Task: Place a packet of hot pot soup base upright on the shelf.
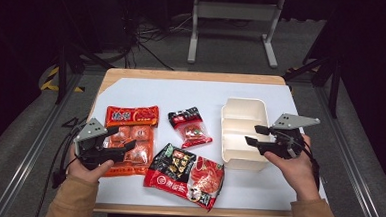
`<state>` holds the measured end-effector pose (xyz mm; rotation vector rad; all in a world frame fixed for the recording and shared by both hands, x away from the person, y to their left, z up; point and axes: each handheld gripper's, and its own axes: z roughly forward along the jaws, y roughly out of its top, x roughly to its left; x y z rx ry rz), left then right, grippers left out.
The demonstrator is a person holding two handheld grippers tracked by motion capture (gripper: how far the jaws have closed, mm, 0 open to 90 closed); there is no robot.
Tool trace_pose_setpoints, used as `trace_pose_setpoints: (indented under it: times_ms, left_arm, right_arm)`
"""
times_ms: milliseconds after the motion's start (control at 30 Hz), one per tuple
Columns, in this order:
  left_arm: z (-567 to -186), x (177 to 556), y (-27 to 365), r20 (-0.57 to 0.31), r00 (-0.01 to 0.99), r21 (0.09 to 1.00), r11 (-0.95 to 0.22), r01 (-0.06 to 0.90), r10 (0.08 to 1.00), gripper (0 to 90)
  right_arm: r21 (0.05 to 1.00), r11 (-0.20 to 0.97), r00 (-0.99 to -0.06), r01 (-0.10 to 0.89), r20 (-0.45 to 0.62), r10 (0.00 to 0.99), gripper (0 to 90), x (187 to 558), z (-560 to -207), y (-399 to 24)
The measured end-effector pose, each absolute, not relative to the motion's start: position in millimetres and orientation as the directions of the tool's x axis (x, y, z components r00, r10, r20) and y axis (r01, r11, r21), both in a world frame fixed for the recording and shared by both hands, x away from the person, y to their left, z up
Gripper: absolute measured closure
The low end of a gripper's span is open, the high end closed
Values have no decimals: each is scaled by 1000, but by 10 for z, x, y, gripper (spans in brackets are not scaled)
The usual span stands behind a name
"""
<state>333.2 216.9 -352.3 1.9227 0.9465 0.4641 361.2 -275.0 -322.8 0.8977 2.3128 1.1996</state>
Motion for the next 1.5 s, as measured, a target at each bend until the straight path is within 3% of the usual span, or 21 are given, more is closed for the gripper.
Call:
trace_pose_setpoints:
  times_ms: [833, 1500]
  left_arm:
    - [-3494, 3218, 2067, -39, 683, 848, -337, 409, 730, 237]
    - [-3745, 3128, 1725, -72, 763, 774, -446, 449, 643, 231]
  right_arm:
    - [831, 434, -744, 350, -35, 668, 445, 3610, -3245, -2712]
    - [818, 460, -773, 346, -30, 634, 405, 3629, -3288, -2587]
